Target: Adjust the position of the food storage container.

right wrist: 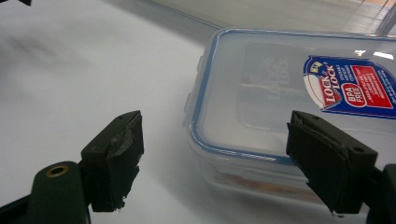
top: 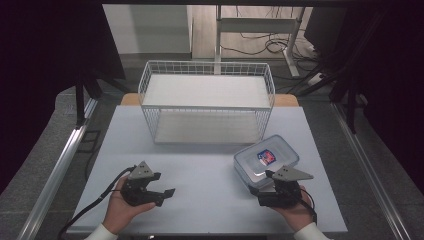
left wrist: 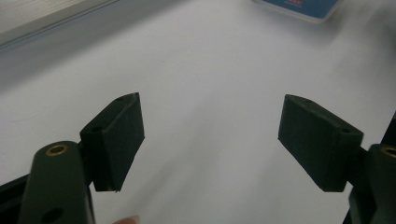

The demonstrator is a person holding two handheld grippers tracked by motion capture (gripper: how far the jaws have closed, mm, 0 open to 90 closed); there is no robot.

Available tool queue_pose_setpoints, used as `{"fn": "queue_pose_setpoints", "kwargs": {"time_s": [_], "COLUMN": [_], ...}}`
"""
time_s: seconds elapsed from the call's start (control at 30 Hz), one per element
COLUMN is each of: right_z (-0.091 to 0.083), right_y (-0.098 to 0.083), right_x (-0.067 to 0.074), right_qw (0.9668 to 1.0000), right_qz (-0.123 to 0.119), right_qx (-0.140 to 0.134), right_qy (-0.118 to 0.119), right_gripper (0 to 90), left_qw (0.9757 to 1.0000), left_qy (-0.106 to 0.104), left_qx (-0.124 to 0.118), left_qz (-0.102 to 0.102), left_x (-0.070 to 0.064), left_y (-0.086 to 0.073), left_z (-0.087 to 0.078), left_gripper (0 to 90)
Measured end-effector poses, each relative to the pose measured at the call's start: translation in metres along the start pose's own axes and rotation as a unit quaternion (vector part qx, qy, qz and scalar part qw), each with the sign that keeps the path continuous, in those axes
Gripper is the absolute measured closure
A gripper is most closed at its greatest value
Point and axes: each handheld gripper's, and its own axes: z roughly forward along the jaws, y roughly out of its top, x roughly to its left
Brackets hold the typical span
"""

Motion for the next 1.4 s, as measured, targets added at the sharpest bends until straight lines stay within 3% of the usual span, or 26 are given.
{"fn": "queue_pose_setpoints", "kwargs": {"time_s": [0.17,0.3,0.57,0.77,1.03,1.33,1.37,1.4], "right_z": [-0.006,-0.012,-0.015,-0.017,-0.022,-0.025,-0.025,-0.024], "right_y": [0.002,0.005,0.010,0.011,0.024,0.054,0.054,0.059], "right_x": [0.001,0.002,0.009,0.003,-0.018,-0.065,-0.065,-0.075], "right_qw": [1.0000,0.9999,0.9997,0.9998,0.9999,0.9977,0.9977,0.9969], "right_qz": [-0.004,-0.005,-0.007,-0.004,0.006,0.028,0.028,0.033], "right_qx": [-0.002,-0.013,-0.021,-0.022,-0.009,0.017,0.017,0.021], "right_qy": [0.006,0.004,0.004,0.001,-0.009,-0.060,-0.060,-0.068], "right_gripper": [18.2,18.1,18.2,18.2,18.2,25.5,25.5,28.7], "left_qw": [0.9999,0.9999,0.9999,0.9997,0.9996,0.9996,0.9996,0.9997], "left_qy": [0.006,0.014,0.007,0.009,0.017,0.013,0.013,0.013], "left_qx": [-0.007,-0.007,-0.006,0.000,0.000,-0.004,-0.004,-0.006], "left_qz": [-0.006,0.005,0.014,0.021,0.022,0.025,0.025,0.021], "left_x": [0.001,0.000,-0.005,-0.006,-0.005,-0.005,-0.005,-0.005], "left_y": [0.001,0.000,-0.002,-0.003,-0.003,-0.003,-0.003,-0.003], "left_z": [0.002,0.000,-0.001,-0.001,-0.004,-0.005,-0.005,-0.006], "left_gripper": [22.2,22.4,22.5,22.4,22.3,22.2,22.1,22.1]}}
